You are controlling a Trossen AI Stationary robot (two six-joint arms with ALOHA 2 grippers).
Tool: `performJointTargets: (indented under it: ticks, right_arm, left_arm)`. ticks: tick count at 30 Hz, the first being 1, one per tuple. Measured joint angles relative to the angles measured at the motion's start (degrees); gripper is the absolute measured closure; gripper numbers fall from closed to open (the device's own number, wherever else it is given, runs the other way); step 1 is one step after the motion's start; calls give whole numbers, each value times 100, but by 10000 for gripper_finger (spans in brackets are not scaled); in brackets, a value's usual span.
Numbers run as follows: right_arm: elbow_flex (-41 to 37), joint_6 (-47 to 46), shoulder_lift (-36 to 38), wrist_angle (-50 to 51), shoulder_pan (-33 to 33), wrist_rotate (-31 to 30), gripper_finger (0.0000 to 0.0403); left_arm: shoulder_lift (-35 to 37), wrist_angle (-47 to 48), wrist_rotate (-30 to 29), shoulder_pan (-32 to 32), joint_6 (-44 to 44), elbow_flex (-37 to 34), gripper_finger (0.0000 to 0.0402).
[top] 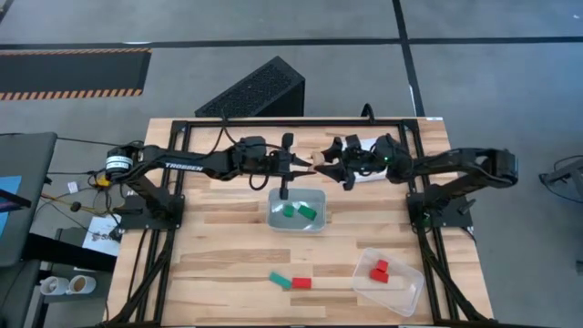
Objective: Sort & place blocks by color
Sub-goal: Put the brown block into the white bin
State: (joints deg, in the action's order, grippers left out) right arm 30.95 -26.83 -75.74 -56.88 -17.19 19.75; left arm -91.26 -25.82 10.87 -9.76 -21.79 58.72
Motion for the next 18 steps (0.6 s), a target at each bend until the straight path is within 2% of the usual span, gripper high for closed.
performJointTargets:
  ticks: [3, 5, 7, 11, 13, 18]
  right_arm:
    - [60, -12, -102, 32, -40, 7, 153]
    - [93, -33, -133, 6, -57, 20, 175]
    - [93, -34, -132, 19, -53, 30, 209]
    - [93, 31, -114, 11, -54, 143, 303]
    - [93, 28, -114, 7, -59, 195, 333]
    - [93, -10, -121, 9, -59, 216, 333]
  left_arm:
    - [2, 63, -6, 0, 28, 0, 380]
    - [5, 62, -23, -10, 41, 0, 380]
    - [4, 104, -98, 5, 37, 2, 382]
    - [10, 148, -168, 11, 377, 2, 373]
    - [10, 175, -274, 12, 559, 2, 351]
    - [65, 429, -585, 42, 600, 18, 263]
